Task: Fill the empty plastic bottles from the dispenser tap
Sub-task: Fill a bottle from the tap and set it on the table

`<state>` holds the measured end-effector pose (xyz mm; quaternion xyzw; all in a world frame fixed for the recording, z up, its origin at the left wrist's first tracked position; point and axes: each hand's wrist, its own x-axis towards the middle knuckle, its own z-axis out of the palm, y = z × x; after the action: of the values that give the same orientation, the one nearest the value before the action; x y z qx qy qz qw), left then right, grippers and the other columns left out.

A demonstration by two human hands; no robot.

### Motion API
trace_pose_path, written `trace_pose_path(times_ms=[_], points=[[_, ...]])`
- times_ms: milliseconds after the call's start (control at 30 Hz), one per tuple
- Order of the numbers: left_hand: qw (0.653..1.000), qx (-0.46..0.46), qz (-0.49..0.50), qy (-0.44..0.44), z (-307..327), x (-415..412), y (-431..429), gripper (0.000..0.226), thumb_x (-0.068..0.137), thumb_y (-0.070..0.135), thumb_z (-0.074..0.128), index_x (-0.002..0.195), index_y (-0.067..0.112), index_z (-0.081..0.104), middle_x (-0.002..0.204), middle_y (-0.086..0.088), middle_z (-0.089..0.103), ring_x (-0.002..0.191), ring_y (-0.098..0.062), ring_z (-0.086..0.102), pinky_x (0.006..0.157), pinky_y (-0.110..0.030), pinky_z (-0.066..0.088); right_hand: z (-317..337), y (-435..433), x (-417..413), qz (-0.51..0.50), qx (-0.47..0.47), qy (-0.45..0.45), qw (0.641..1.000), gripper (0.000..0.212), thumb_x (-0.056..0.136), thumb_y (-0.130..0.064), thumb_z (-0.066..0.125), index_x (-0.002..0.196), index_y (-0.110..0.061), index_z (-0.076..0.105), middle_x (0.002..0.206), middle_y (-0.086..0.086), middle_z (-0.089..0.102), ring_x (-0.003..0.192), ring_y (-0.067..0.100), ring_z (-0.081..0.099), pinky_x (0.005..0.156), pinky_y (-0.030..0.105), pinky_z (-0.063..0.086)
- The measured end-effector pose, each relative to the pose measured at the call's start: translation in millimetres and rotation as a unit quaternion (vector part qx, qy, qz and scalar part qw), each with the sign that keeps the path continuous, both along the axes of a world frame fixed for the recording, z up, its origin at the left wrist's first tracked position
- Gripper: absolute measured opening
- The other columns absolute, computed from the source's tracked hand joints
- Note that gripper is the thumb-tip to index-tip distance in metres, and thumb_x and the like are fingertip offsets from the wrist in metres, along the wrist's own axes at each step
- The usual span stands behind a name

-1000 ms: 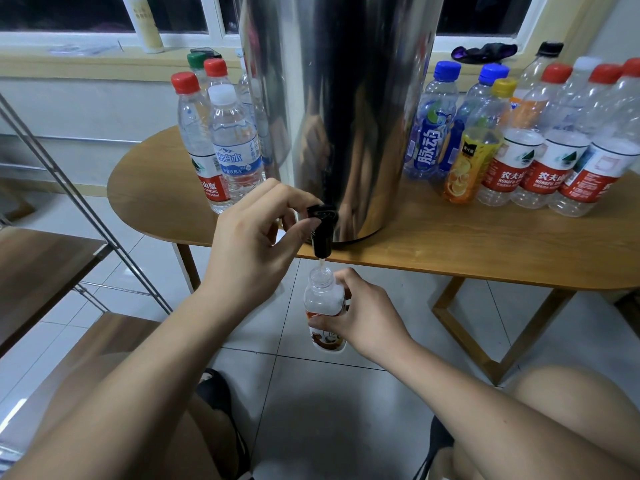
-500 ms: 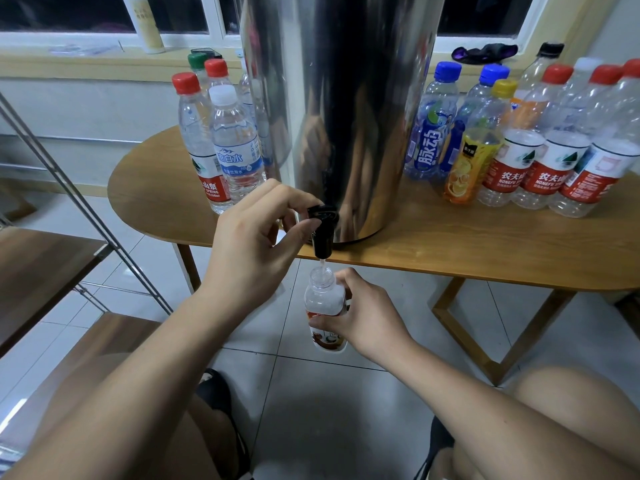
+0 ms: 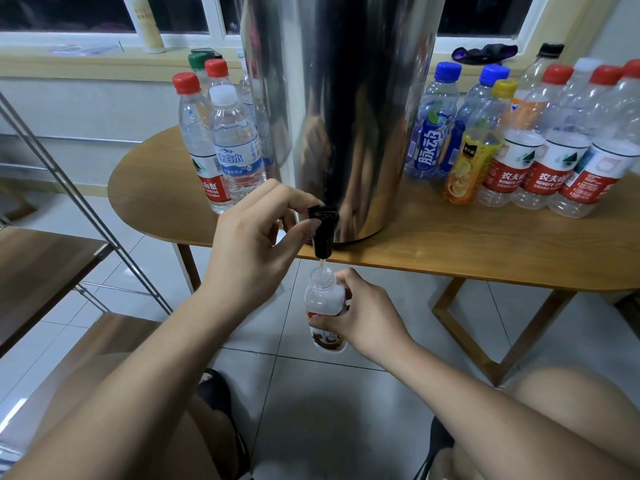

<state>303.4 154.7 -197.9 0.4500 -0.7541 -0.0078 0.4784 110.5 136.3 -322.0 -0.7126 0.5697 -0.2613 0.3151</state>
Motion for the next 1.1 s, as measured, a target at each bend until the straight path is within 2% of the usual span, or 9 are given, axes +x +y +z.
trace_pose_path(times_ms=[300,667,900,1100], points=[[1.0,0.001,0.006,-0.004,0.9,0.7,0.7,0.013,0.097,0.008,0.082,0.107,0.011,0.076,0.091,0.009,0.062,0.079,-0.014,0.06,0.068,-0.035,0.05,1.1,0.0,0.5,0.002,0.005,0.009,1.0,0.068,0.07,-0.056,0.096,0.121,-0.039,0.055,0.117,-0.017,0.071,0.105,0.012,0.068,0.091,0.043,0.06],[1.0,0.003,0.005,-0.003,0.5,0.1,1.2,0.013,0.097,0.008,0.082,0.107,0.012,0.076,0.09,0.01,0.061,0.079,-0.013,0.06,0.068,-0.03,0.048,1.6,0.8,0.5,0.0,-0.002,0.008,1.0,0.067,0.07,-0.056,0.096,0.121,-0.039,0.056,0.117,-0.017,0.072,0.105,0.012,0.067,0.09,0.042,0.06],[1.0,-0.001,0.008,-0.006,0.6,-0.6,0.7,0.013,0.096,0.008,0.082,0.106,0.012,0.076,0.091,0.02,0.058,0.079,-0.012,0.059,0.069,-0.029,0.048,0.3,0.6,0.9,-0.003,0.0,0.002,1.0,0.066,0.069,-0.055,0.097,0.12,-0.038,0.057,0.113,-0.017,0.072,0.103,0.011,0.067,0.09,0.041,0.059],[1.0,0.002,0.006,-0.007,1.3,-0.3,1.1,0.013,0.097,0.008,0.082,0.107,0.012,0.076,0.09,0.014,0.06,0.08,-0.013,0.06,0.069,-0.028,0.048,1.0,0.7,1.0,0.0,-0.001,0.004,1.0,0.068,0.07,-0.057,0.096,0.122,-0.038,0.057,0.116,-0.018,0.072,0.105,0.01,0.067,0.091,0.04,0.059]])
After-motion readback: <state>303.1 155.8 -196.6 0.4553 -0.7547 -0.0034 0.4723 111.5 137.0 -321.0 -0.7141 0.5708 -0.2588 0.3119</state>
